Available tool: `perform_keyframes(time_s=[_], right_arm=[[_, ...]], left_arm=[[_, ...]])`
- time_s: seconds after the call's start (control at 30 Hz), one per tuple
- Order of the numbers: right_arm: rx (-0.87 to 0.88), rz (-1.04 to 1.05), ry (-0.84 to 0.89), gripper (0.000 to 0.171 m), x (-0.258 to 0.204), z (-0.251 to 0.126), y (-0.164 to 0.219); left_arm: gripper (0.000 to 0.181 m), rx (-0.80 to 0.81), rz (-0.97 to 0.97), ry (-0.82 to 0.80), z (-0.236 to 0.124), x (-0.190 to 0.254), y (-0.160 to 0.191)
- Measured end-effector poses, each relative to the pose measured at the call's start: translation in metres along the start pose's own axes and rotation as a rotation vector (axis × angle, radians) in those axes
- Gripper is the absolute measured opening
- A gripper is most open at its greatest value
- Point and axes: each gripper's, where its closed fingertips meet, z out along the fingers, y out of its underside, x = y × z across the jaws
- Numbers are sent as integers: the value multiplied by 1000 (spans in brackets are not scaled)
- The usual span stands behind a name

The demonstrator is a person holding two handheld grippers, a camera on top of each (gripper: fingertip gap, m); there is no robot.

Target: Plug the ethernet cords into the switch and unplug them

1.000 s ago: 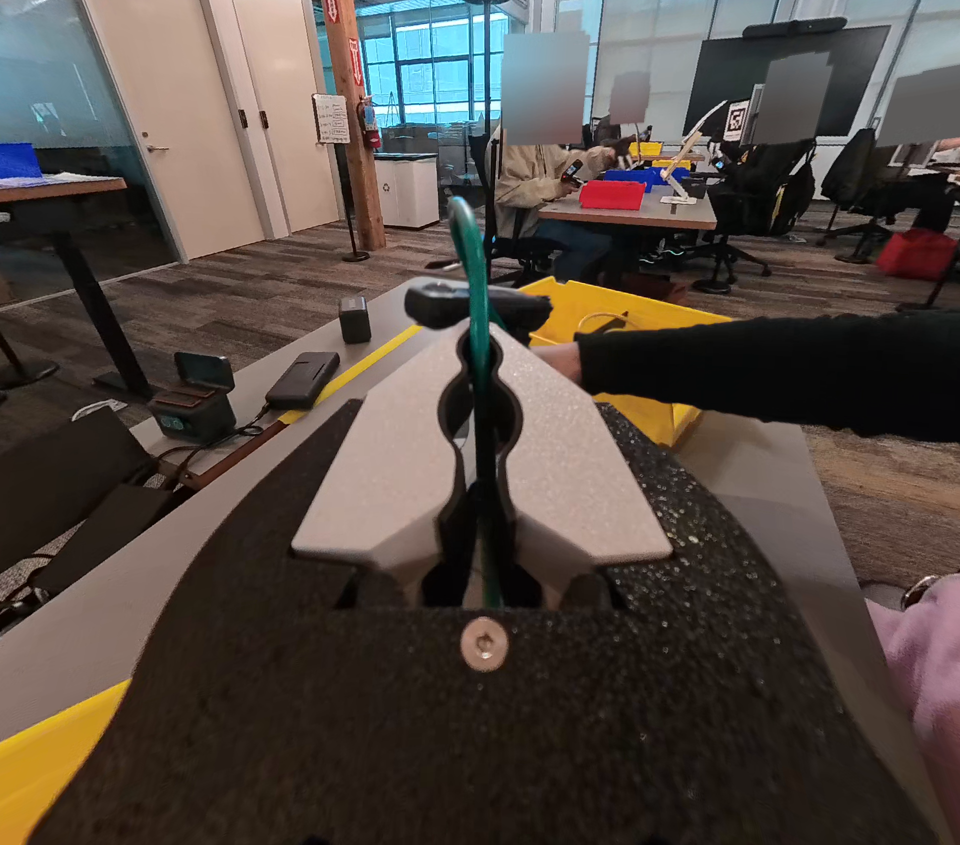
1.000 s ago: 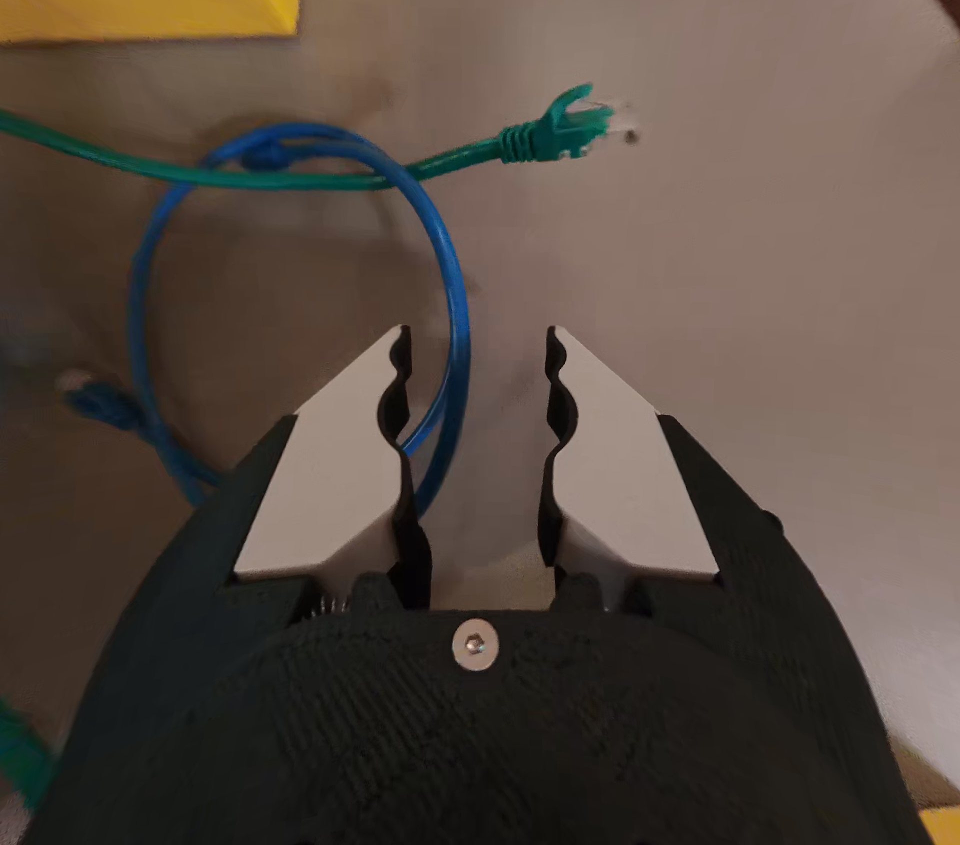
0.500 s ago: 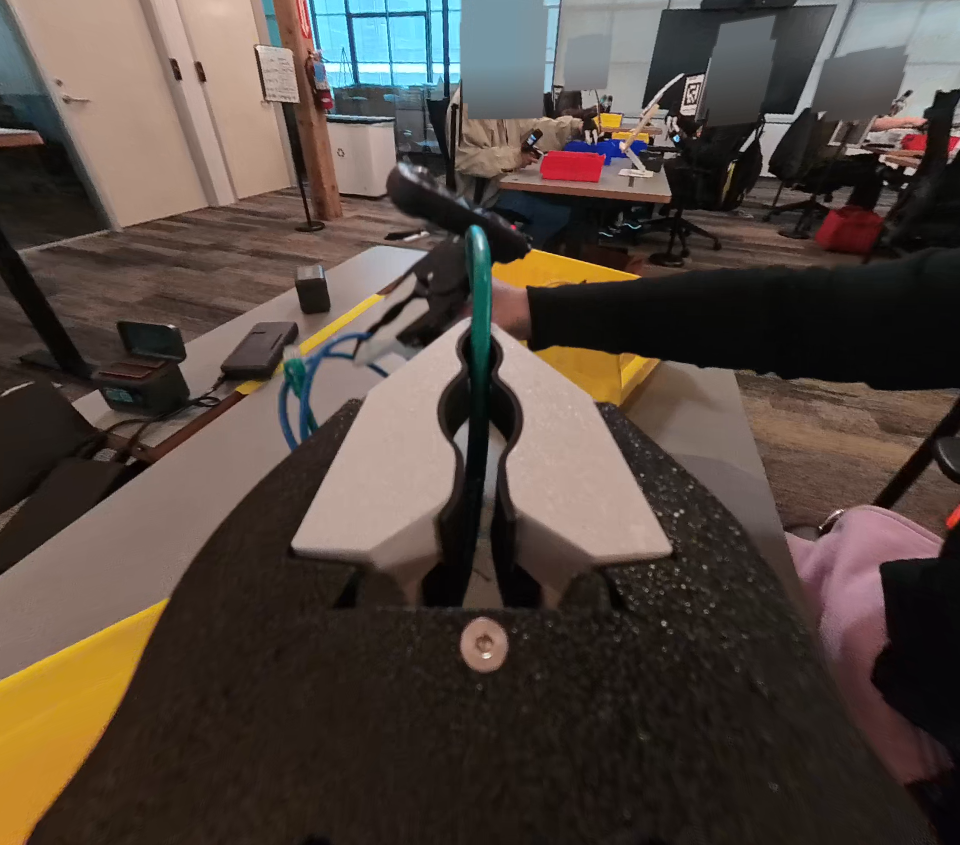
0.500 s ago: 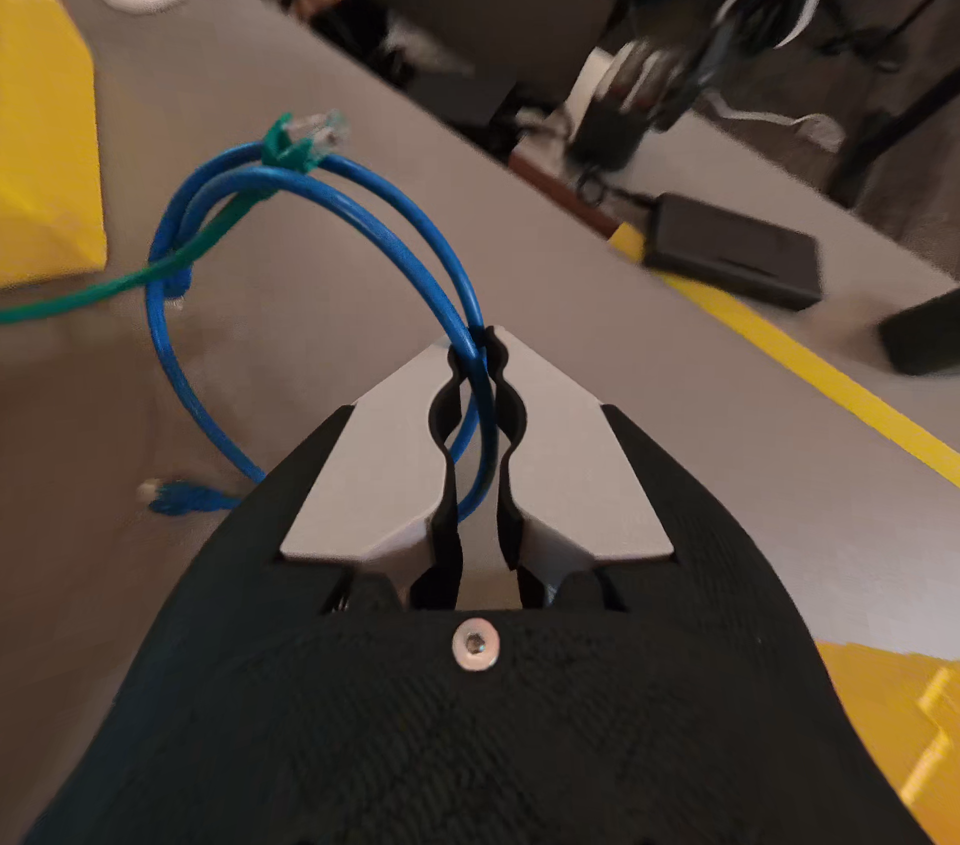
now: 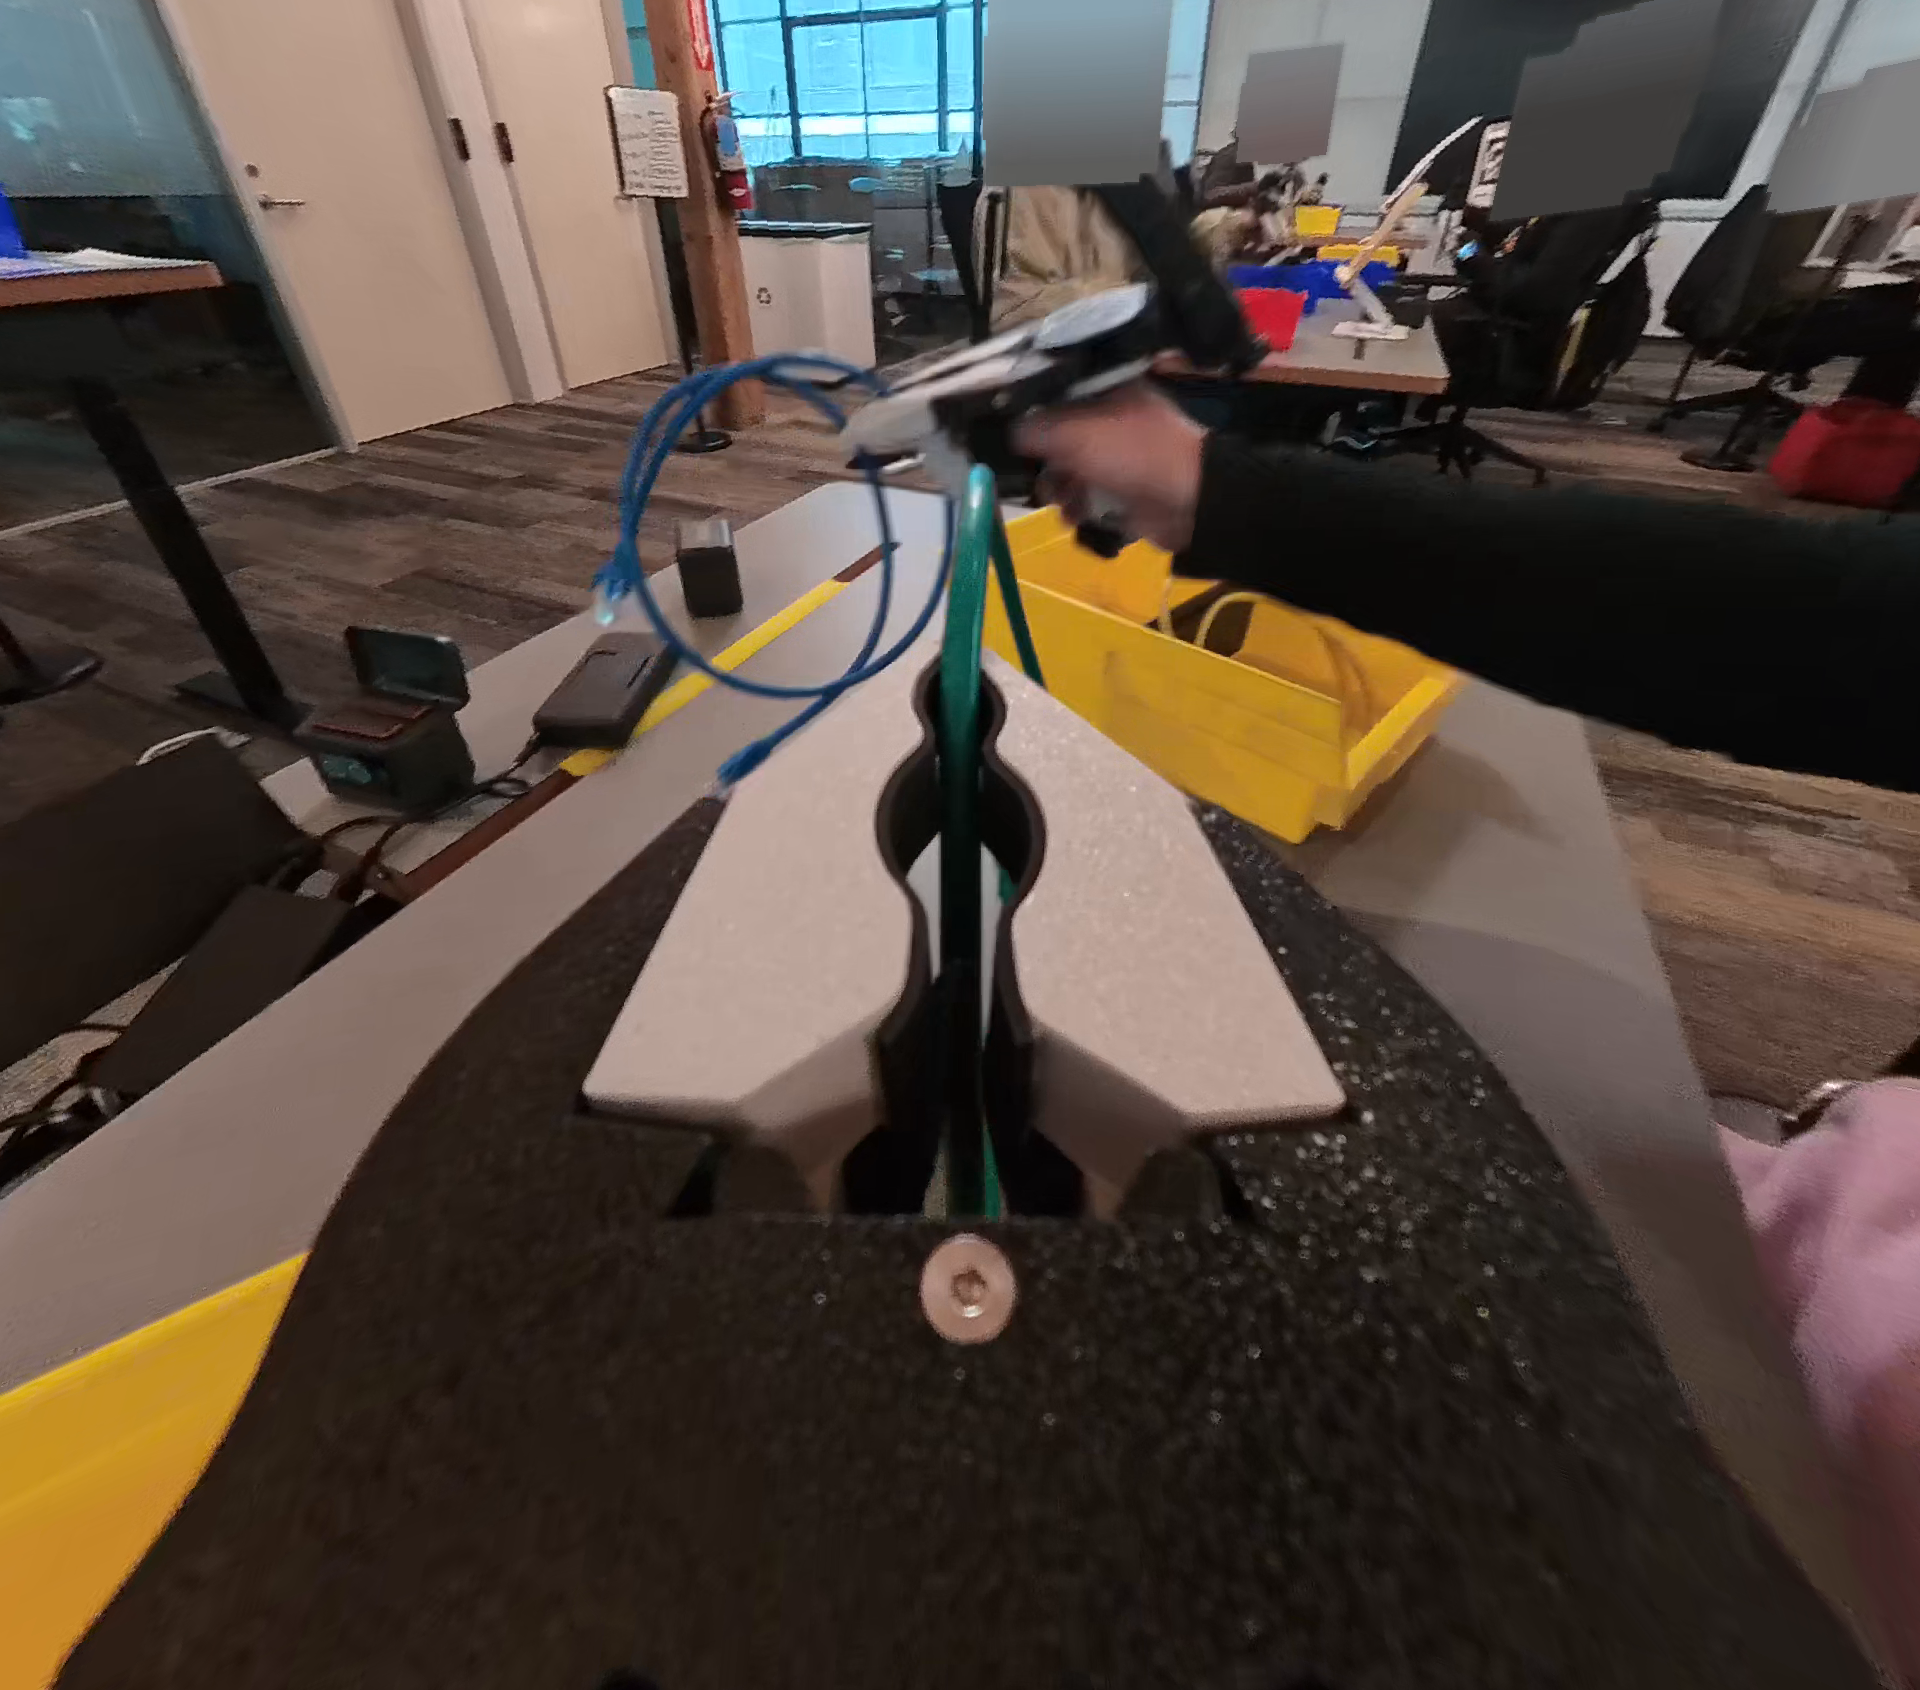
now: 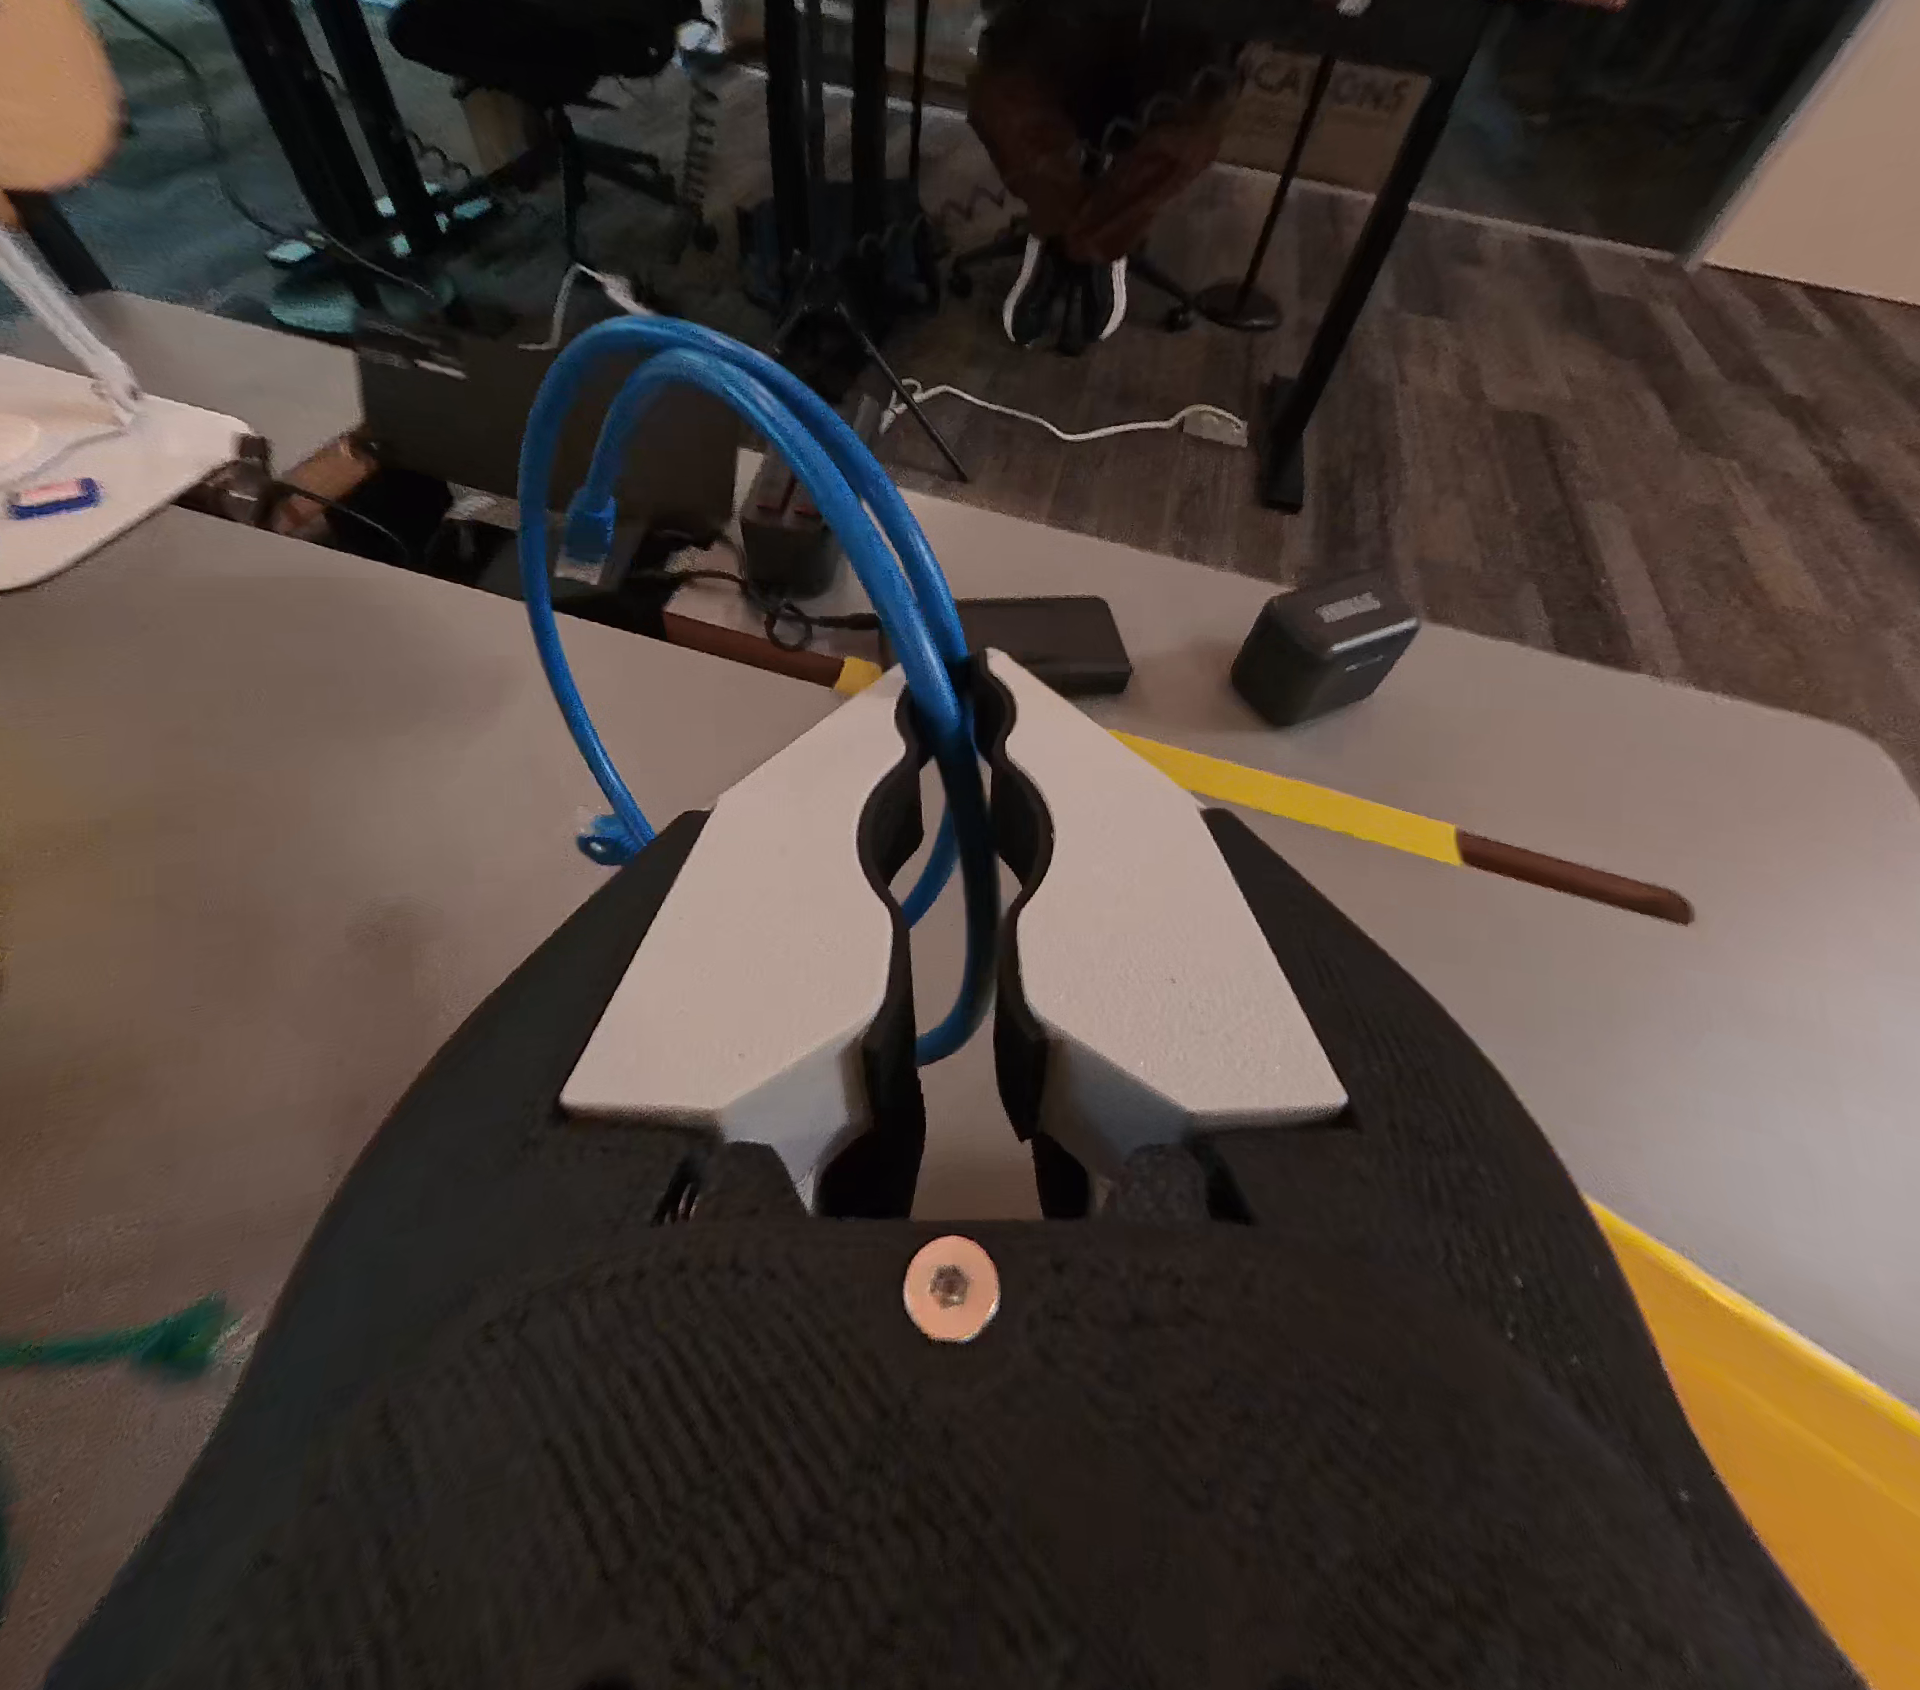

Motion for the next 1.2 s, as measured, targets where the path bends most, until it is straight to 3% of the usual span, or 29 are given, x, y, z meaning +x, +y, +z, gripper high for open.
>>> perform_keyframes(time_s=[0.13, 0.27, 0.37, 0.47, 0.63, 0.83, 0.87, 0.9, 1.1, 1.2], right_arm=[[64, -68, -61, 3, 11, -64, -40], [66, -191, -94, 4, 31, -148, -56], [-50, -266, -84, 3, 54, -200, -37], [-172, -335, 28, 4, 90, -228, -10], [-366, -489, 121, 3, 113, -228, 47], [-594, -753, -67, 4, 87, -211, 116], [-628, -776, -97, 4, 84, -209, 124], [-674, -790, -123, 4, 83, -207, 133], [-885, -788, -130, 5, 100, -182, 170], [-918, -729, -108, 48, 102, -174, 177]], left_arm=[[0, -43, 32, -75, 21, -13, 12], [0, -114, 56, -139, 39, -23, 31], [0, -178, 52, -166, 49, -29, 50], [0, -215, 15, -173, 57, -35, 65], [0, -238, -22, -207, 66, -43, 77], [0, -262, 17, -266, 56, -41, 78], [9, -272, 40, -287, 52, -41, 77], [32, -273, 60, -292, 48, -39, 75], [55, -250, 153, -274, 24, -11, 53], [65, -232, 187, -261, 8, 4, 42]])
